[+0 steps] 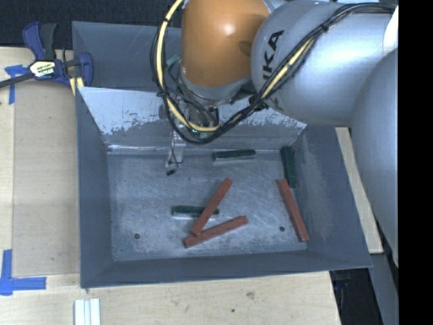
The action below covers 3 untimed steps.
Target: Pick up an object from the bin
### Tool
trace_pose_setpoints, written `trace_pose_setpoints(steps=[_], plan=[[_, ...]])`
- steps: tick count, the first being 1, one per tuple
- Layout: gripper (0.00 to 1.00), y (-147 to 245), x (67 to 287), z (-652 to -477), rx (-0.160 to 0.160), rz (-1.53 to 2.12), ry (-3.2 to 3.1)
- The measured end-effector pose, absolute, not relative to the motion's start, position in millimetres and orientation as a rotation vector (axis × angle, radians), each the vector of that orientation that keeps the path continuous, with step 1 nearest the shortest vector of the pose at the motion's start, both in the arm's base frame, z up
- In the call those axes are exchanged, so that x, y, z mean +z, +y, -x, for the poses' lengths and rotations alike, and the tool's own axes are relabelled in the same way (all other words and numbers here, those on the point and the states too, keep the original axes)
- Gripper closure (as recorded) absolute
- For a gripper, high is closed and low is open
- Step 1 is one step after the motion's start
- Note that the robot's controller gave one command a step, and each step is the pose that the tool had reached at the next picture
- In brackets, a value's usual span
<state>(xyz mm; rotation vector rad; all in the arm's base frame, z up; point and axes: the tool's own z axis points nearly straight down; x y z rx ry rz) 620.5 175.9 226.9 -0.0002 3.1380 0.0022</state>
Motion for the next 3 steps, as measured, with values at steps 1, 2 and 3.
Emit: trace_pose_setpoints(steps=[1,2,3], plan=[[0.0,126,140,-583.7,-0.005,-0.122,3.146],[0.0,86,82,-536.0,0.002,-0.055,3.144],[0.0,71,74,-554.5,0.008,0.024,3.136]])
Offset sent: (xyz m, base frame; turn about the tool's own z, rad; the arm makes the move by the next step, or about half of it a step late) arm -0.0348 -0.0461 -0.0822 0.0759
